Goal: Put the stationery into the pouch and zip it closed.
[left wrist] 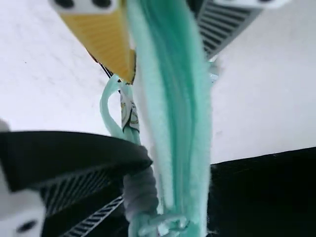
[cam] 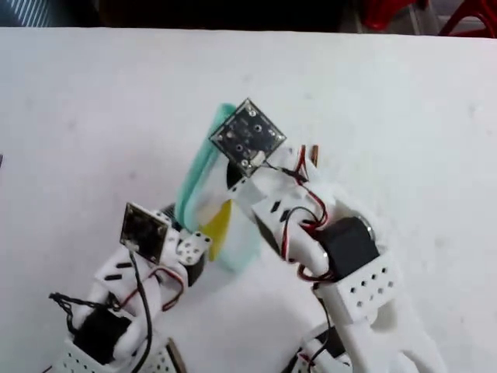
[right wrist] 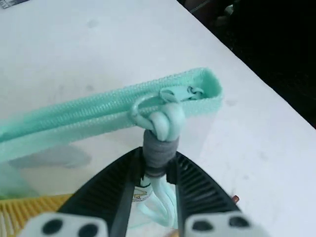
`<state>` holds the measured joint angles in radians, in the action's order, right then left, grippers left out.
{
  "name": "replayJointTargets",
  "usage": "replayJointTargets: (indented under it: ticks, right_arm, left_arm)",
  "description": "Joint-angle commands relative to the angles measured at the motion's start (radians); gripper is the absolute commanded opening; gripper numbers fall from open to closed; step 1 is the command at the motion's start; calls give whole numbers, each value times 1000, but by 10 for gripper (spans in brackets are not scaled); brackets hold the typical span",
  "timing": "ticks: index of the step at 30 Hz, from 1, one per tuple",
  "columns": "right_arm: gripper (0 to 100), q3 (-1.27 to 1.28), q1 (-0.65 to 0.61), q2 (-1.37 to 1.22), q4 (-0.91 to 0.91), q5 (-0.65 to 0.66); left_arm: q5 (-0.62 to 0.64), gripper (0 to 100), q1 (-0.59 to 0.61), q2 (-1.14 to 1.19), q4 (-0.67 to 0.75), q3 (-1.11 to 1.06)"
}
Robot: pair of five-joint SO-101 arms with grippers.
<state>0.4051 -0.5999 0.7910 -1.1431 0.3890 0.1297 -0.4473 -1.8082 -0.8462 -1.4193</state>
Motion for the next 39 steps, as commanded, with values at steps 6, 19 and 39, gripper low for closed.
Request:
replayJointTargets:
  ticks: [6, 19, 39]
  right_arm:
    - [19, -49, 84, 153, -133, 9]
    - [19, -48, -51, 170, -156, 6]
    - [19, -176, -460, 64, -452, 146]
  left_arm:
    - [9, 90, -2, -15, -23, 74]
    - [-64, 22, -13, -15, 26, 71]
    - [-69, 21, -61, -15, 68, 21]
